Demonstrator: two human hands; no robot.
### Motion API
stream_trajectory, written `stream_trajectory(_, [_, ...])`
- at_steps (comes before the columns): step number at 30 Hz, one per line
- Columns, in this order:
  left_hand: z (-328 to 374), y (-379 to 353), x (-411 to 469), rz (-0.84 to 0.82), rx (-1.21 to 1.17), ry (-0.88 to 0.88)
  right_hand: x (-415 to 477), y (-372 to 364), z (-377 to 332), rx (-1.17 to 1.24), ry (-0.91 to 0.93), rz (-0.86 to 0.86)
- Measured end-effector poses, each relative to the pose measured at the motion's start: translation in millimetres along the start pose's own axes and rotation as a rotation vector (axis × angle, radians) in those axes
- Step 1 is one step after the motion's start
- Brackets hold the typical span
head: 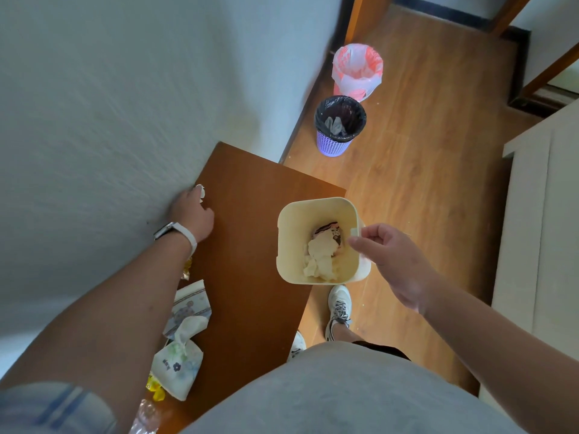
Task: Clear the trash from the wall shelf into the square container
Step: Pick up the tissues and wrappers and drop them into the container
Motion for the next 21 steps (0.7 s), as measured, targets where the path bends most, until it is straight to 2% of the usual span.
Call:
stream_trajectory(3, [0, -3, 5, 0.026, 0.077, -0.05, 2, 4, 2, -0.009, -0.004, 0.006])
stream_trajectory(10, [2, -5, -6, 0.081, 0.112, -0.046, -1, 3, -2, -0.008, -0.002, 0.001])
stream_trajectory(14, [7, -3, -8, 0.123, 0.136, -0.126, -5, 2, 2, -0.009, 0.009, 0.014])
stream_trajectory(18, [19, -7, -9, 0.077, 0.104, -0.215, -6, 6, 7, 0.006, 0.009, 0.028])
stream_trajectory(21, [29, -13, -17, 0.021, 0.046, -0.165, -8, 10, 11, 0.009, 0.013, 0.037])
Point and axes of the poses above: each hand's wrist, its own x-axis towards the middle knuckle, its own y-axis out of the back of the hand, z = x × y, the point moved 4 cm from there along x, towards the middle knuckle, and after that the axes turned 6 degrees about -y, right-handed, at the moved point
